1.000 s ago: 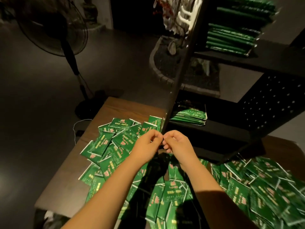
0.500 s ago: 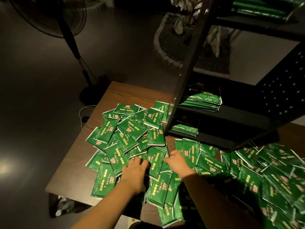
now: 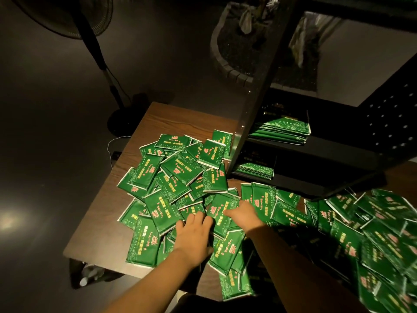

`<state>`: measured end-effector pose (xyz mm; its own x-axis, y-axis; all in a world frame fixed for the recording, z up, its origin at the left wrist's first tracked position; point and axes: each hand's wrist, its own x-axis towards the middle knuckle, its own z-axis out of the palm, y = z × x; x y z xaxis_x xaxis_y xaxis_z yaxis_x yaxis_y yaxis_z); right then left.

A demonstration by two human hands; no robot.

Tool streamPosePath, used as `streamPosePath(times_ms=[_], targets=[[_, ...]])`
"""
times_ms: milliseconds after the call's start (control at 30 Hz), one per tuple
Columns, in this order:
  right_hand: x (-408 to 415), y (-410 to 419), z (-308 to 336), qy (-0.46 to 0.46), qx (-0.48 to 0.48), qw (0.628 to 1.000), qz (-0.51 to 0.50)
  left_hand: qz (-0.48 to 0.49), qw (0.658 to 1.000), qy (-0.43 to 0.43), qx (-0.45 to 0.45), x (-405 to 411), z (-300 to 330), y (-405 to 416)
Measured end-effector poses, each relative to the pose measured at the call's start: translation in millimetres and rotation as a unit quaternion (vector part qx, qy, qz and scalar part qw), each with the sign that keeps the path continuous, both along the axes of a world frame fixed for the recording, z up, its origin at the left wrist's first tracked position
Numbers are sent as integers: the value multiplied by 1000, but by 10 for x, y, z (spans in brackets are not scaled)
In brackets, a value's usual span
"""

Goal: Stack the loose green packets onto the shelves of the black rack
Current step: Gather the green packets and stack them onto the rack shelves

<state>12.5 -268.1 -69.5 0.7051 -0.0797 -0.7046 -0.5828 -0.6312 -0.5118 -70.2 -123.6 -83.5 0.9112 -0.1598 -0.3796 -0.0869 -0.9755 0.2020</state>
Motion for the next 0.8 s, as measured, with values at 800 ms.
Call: streamPosePath(times_ms=[800], targets=[[-190,-520,430,-31,393,811,-433,525,539,203,-626,203,320,-458]])
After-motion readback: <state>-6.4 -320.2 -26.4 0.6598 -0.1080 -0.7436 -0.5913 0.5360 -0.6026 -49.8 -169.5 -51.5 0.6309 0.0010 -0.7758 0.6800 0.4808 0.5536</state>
